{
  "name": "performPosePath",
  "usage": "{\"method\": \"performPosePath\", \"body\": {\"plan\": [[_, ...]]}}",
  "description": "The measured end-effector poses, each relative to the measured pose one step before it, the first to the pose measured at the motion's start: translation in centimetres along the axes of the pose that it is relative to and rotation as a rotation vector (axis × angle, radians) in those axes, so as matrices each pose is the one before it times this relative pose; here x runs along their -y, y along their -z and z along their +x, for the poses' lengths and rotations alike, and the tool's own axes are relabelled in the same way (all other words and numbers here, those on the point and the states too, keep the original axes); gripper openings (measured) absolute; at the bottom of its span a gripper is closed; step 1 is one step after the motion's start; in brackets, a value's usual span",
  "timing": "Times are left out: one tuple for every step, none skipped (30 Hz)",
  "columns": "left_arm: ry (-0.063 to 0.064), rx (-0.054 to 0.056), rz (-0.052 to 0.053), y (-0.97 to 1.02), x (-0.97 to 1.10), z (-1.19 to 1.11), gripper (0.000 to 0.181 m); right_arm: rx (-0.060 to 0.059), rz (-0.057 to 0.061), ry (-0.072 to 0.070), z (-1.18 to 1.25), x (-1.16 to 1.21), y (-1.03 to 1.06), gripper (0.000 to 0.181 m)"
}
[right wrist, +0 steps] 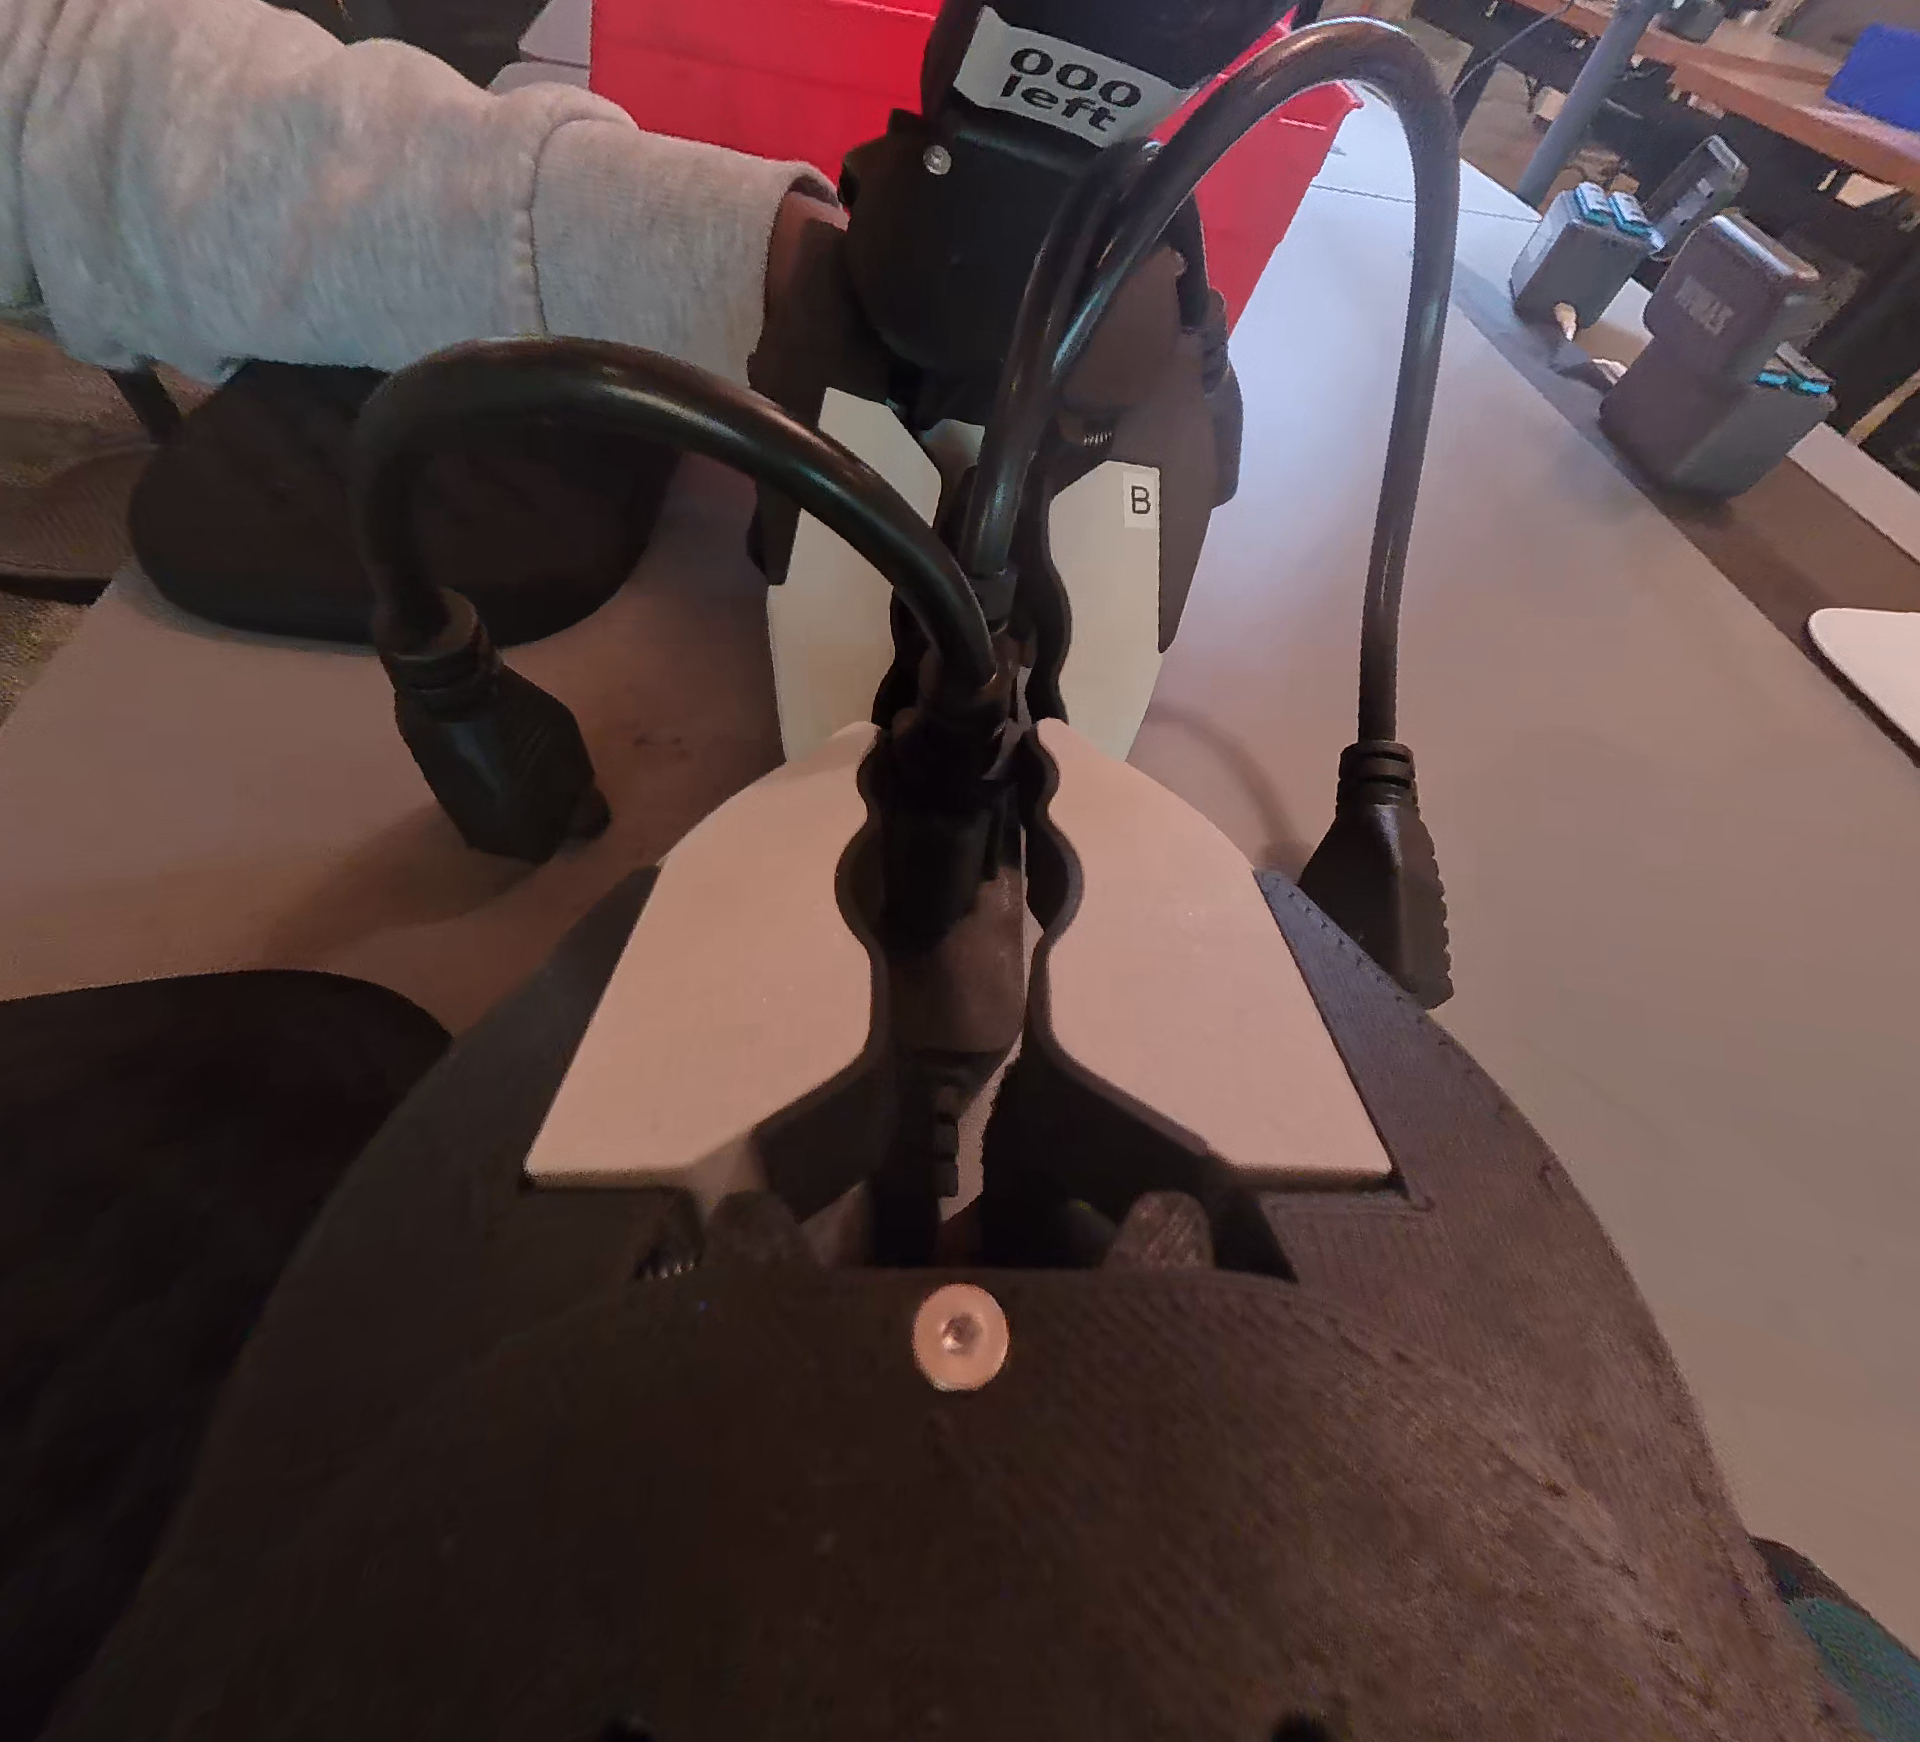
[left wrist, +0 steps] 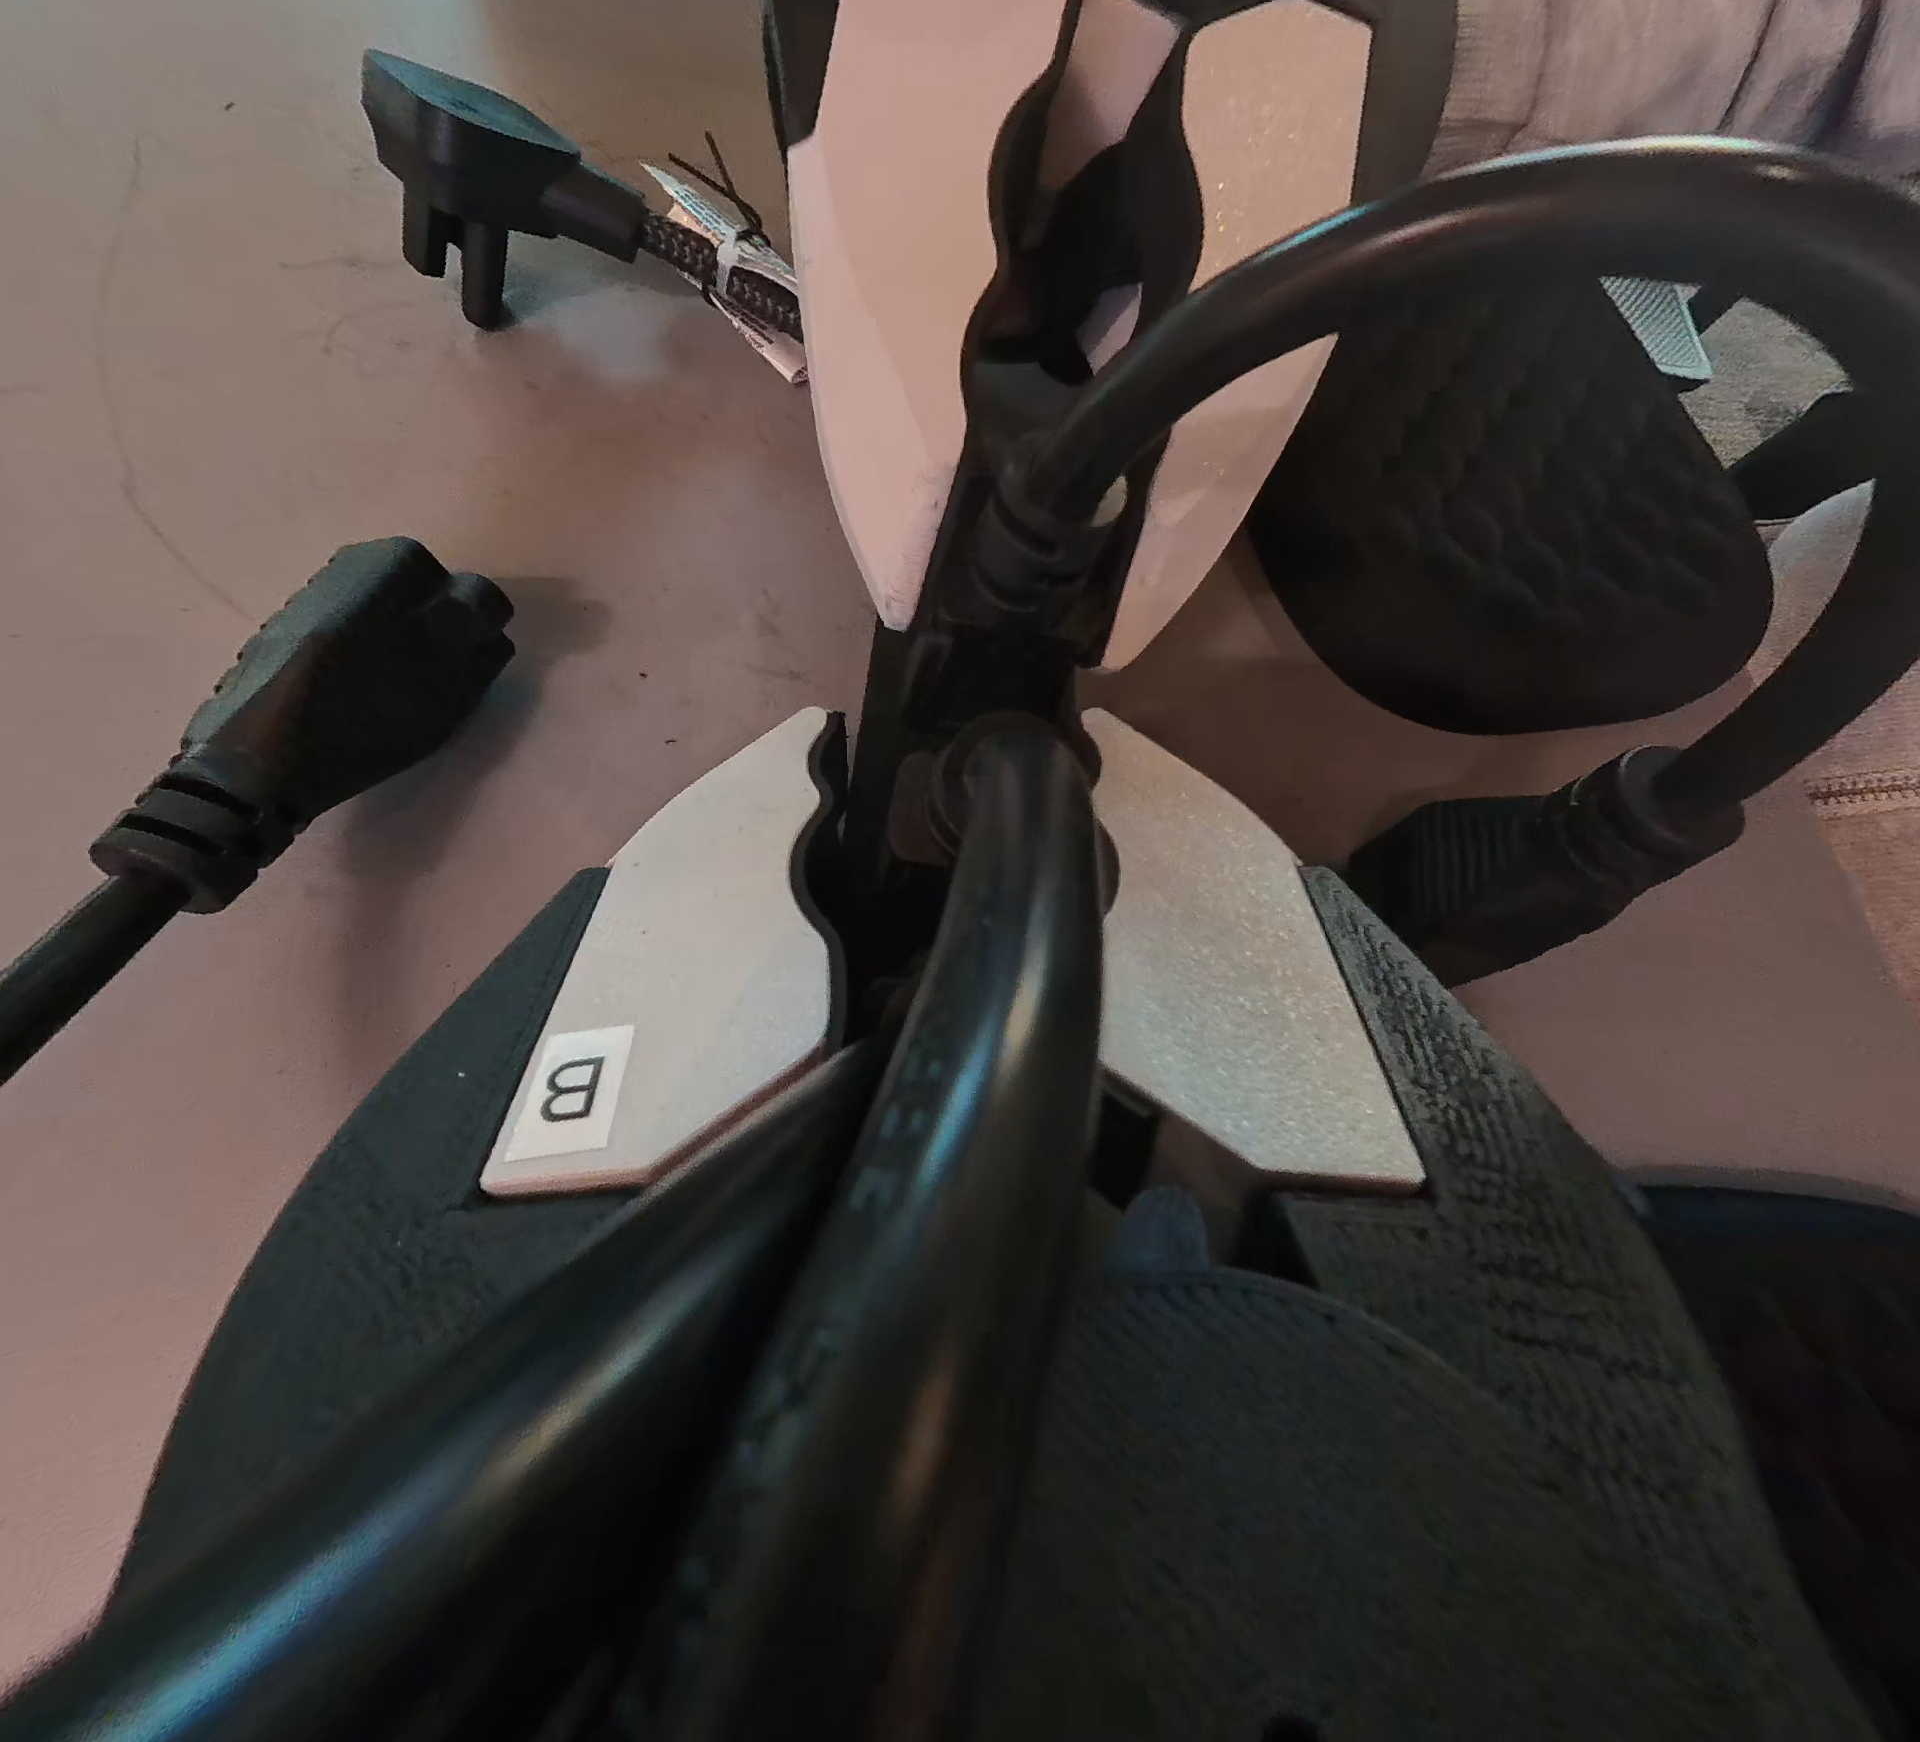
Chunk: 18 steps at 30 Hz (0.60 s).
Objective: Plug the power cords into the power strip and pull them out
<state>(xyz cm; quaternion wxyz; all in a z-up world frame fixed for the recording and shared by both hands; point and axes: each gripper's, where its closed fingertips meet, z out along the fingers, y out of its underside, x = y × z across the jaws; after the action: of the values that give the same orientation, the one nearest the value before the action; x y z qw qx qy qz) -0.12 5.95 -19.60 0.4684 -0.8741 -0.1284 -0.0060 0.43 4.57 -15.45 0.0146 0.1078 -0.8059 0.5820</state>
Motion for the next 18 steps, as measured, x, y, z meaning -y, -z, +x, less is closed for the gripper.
{"method": "performPosePath", "body": {"plan": [[0.0014,-0.0071,0.0017,0.020,0.023,0.037,0.043,0.0023,0.0050,-0.0106,0.050,-0.013,-0.003,0.023],[0.0008,-0.0081,-0.0012,-0.016,-0.007,0.085,0.048,0.0041,0.0053,-0.0067,0.001,-0.024,0.004,0.024],[-0.0031,0.0028,0.0000,-0.020,0.005,-0.004,0.049,0.0066,0.0056,-0.0104,-0.025,-0.011,-0.001,0.024],[-0.0037,0.0034,-0.0013,-0.023,-0.018,-0.005,0.049,0.0065,0.0041,-0.0114,-0.036,-0.012,-0.006,0.024],[-0.0016,0.0017,-0.0003,-0.003,-0.006,-0.003,0.049,0.0057,0.0026,-0.0088,-0.021,-0.003,-0.009,0.024],[0.0009,0.0012,-0.0005,-0.007,0.004,-0.027,0.048,0.0039,0.0016,-0.0047,-0.027,-0.006,-0.010,0.024],[0.0007,0.0048,-0.0015,-0.014,-0.010,-0.084,0.045,0.0027,0.0019,-0.0023,-0.017,-0.012,-0.008,0.024],[-0.0007,0.0011,-0.0015,-0.021,-0.009,-0.024,0.043,0.0032,0.0015,-0.0034,-0.019,0.000,0.003,0.024],[-0.0003,-0.0010,-0.0005,0.004,-0.008,0.020,0.043,0.0044,0.0004,-0.0049,-0.021,-0.017,-0.018,0.024],[-0.0002,-0.0006,-0.0002,-0.012,-0.005,0.007,0.043,0.0038,0.0010,-0.0047,-0.014,-0.005,0.000,0.024],[0.0002,-0.0004,-0.0001,0.001,-0.001,0.007,0.043,0.0034,0.0005,-0.0045,-0.004,-0.005,-0.015,0.024],[0.0004,-0.0005,0.0000,-0.001,0.002,0.000,0.043,0.0037,0.0002,-0.0048,-0.012,-0.012,-0.003,0.024],[0.0004,-0.0004,-0.0001,0.001,-0.001,0.008,0.043,0.0044,0.0003,-0.0063,-0.008,0.002,-0.016,0.024],[-0.0003,0.0005,0.0000,-0.007,0.003,0.003,0.043,0.0048,0.0006,-0.0087,-0.023,-0.006,-0.010,0.024],[-0.0008,0.0009,-0.0001,0.003,-0.006,0.002,0.043,0.0046,0.0016,-0.0091,-0.011,0.019,-0.021,0.024],[-0.0004,0.0008,0.0000,-0.007,0.003,-0.001,0.043,0.0043,0.0021,-0.0065,-0.018,0.039,-0.026,0.024],[-0.0005,0.0009,-0.0001,-0.005,0.000,0.007,0.043,0.0053,0.0024,-0.0052,-0.030,0.038,-0.042,0.025],[-0.0002,0.0013,0.0001,0.000,-0.001,-0.009,0.043,0.0076,0.0006,-0.0044,-0.071,0.018,-0.041,0.026]]}}
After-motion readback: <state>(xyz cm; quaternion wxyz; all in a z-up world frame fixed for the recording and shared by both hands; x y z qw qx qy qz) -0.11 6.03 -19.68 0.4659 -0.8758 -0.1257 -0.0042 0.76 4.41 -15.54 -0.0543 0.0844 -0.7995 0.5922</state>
